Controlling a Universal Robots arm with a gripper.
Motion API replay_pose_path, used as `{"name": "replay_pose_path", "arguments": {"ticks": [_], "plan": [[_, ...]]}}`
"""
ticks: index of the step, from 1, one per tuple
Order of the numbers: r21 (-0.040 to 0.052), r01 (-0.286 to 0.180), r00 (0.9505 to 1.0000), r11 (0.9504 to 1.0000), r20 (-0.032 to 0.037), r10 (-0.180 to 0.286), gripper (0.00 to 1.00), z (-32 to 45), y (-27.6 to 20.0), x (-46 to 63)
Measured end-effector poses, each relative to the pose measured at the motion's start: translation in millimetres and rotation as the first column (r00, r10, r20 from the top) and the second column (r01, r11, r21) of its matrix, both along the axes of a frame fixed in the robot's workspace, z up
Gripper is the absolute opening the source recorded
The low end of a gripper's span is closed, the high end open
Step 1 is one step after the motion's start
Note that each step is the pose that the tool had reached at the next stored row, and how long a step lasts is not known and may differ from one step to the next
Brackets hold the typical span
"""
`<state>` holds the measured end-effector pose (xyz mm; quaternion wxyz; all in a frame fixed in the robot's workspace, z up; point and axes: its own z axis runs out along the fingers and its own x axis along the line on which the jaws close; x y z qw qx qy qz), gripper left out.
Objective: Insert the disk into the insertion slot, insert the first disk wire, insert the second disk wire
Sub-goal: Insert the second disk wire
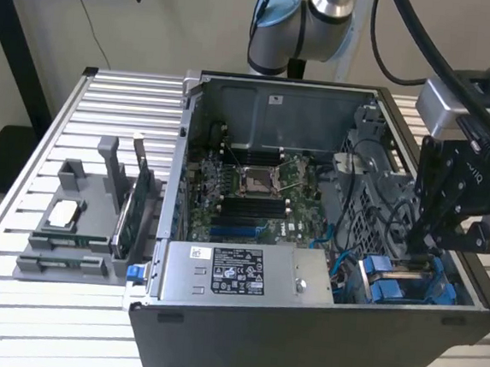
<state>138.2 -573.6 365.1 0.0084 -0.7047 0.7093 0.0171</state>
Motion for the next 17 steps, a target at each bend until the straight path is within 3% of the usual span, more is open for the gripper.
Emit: {"name": "replay_pose_path", "arguments": {"ticks": [17], "plan": [[0.0118,0.000,1.0000,0.9999,0.0000,0.000,0.16,-15.9,0.0,6.0]]}}
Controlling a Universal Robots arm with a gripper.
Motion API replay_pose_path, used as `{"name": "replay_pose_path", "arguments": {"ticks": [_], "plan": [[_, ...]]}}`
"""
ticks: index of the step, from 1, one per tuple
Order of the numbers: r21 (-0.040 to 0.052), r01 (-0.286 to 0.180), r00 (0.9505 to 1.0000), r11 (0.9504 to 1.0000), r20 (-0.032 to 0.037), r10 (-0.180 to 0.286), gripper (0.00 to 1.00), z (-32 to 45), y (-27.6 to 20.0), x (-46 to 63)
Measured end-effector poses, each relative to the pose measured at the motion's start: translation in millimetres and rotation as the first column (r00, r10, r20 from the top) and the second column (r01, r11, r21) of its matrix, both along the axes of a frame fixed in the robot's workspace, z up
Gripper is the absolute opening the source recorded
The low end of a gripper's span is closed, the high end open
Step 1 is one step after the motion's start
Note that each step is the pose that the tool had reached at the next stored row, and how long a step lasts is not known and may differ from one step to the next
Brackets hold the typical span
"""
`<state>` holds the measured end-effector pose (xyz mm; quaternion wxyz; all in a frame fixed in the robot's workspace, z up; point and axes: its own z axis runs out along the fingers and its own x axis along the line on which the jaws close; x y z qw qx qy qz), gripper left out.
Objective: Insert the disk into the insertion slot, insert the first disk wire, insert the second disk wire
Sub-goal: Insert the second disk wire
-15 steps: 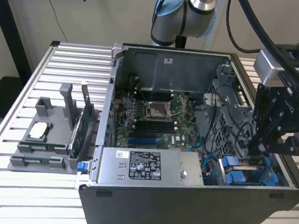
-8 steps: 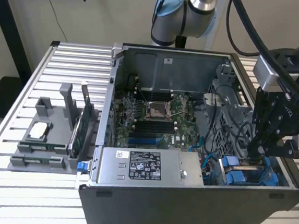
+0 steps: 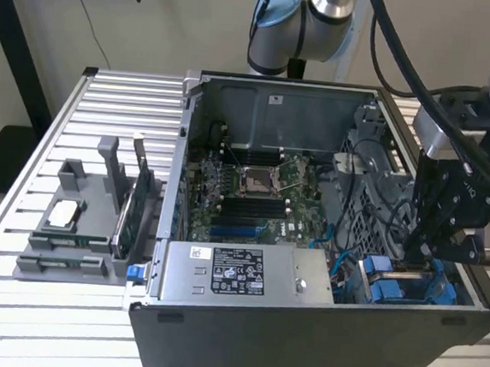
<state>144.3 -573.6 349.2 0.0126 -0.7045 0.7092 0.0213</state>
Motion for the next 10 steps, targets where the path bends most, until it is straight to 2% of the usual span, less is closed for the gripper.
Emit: {"name": "replay_pose_path", "arguments": {"ticks": [10], "plan": [[0.0115,0.000,1.0000,0.9999,0.0003,0.000,0.16,-8.1,0.1,1.0]]}}
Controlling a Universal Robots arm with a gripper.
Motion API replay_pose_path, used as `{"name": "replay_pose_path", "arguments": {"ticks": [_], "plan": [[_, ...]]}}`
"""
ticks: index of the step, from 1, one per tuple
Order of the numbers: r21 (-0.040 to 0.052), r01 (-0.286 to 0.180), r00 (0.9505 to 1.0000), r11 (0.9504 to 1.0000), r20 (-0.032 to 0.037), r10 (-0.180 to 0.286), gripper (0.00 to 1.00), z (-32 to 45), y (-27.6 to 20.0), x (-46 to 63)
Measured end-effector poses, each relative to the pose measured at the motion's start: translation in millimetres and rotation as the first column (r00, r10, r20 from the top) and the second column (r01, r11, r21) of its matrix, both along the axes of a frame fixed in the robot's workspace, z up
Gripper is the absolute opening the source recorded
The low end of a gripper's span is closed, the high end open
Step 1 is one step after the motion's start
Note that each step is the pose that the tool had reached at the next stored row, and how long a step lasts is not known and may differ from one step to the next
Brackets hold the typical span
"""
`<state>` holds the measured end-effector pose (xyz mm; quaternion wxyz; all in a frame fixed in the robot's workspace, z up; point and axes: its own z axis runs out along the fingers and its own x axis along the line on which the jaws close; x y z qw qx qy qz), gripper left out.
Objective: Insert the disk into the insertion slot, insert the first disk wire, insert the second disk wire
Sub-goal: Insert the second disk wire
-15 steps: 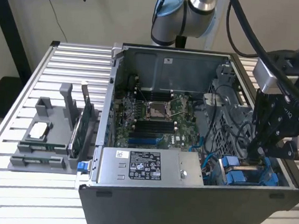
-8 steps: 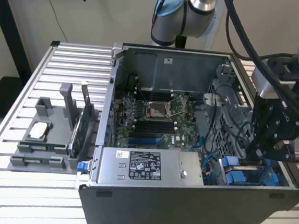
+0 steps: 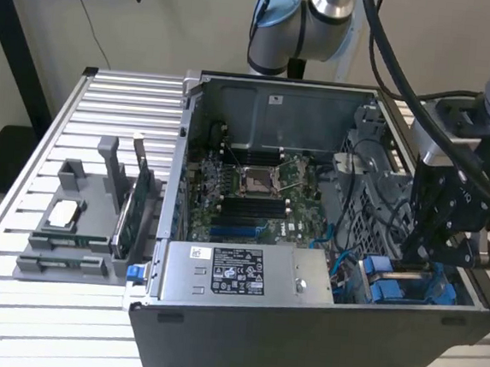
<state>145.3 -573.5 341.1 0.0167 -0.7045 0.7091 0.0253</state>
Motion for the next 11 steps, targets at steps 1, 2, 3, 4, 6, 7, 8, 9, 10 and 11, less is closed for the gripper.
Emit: {"name": "replay_pose_path", "arguments": {"ticks": [1,2,3,4,6,7,8,9,10,11], "plan": [[0.0002,0.000,1.0000,1.0000,-0.0002,0.000,0.16,-1.5,-0.1,0.0],[-0.0006,0.000,1.0000,1.0000,-0.0003,0.000,0.16,-2.8,-0.1,0.3],[-0.0016,0.000,1.0000,1.0000,-0.0003,0.000,0.16,-4.0,-0.1,0.4],[-0.0024,0.000,1.0000,1.0000,-0.0002,0.000,0.16,-5.0,-0.2,0.4],[0.0001,0.000,1.0000,1.0000,-0.0002,0.000,0.17,-6.4,-0.1,0.4],[0.0013,0.000,1.0000,1.0000,-0.0002,0.000,0.17,-5.5,-0.1,0.4],[0.0016,0.000,1.0000,1.0000,-0.0004,0.000,0.17,-1.8,-0.2,0.5],[0.0012,0.001,1.0000,1.0000,-0.0006,-0.001,0.24,2.9,-0.2,0.4],[0.0000,0.001,1.0000,1.0000,-0.0006,-0.001,0.24,7.8,-0.1,0.5],[0.0006,0.001,1.0000,1.0000,-0.0006,-0.001,0.24,12.4,-0.2,0.4]]}}
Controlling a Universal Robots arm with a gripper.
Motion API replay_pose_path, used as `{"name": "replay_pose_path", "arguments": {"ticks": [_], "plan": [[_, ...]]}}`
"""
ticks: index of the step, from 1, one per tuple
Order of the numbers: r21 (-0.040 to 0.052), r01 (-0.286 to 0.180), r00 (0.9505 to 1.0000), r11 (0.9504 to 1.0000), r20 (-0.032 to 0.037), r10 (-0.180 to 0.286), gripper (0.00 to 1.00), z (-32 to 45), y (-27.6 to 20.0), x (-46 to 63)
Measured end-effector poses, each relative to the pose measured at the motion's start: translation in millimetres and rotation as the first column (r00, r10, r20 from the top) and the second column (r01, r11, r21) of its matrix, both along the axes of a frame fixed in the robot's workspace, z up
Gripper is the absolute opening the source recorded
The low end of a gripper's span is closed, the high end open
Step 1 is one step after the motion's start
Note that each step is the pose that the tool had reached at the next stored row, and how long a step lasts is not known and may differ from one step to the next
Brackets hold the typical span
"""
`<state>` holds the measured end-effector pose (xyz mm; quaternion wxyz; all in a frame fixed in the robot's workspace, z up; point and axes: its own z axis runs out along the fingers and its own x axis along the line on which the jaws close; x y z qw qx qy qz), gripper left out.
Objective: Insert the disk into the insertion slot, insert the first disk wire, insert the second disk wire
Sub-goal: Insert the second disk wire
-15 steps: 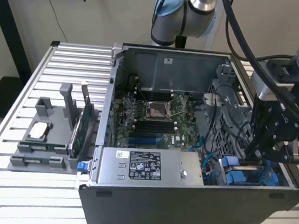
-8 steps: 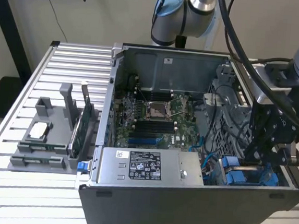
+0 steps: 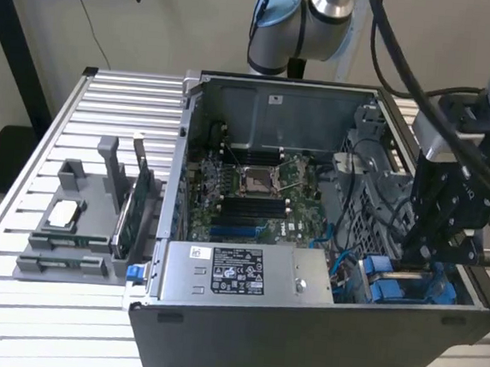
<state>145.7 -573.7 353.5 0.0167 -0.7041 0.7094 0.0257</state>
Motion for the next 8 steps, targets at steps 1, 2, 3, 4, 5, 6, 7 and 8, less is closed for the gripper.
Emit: {"name": "replay_pose_path", "arguments": {"ticks": [1,2,3,4,5,6,7,8], "plan": [[-0.0002,0.000,1.0000,1.0000,0.0000,0.000,0.24,4.4,0.0,0.0],[-0.0003,0.000,1.0000,1.0000,0.0000,0.000,0.24,9.0,0.1,0.0],[-0.0004,0.000,1.0000,1.0000,0.0000,0.000,0.24,12.6,0.0,0.0],[-0.0003,0.000,1.0000,1.0000,0.0000,0.000,0.24,16.4,0.0,0.0],[-0.0004,0.000,1.0000,1.0000,0.0000,0.000,0.24,20.3,0.0,0.0],[-0.0004,0.000,1.0000,1.0000,0.0000,0.000,0.24,24.7,0.0,0.0],[-0.0005,0.000,1.0000,1.0000,0.0000,0.000,0.24,28.6,0.0,0.0],[-0.0002,0.000,1.0000,1.0000,0.0000,0.000,0.24,32.4,0.0,0.0]]}}
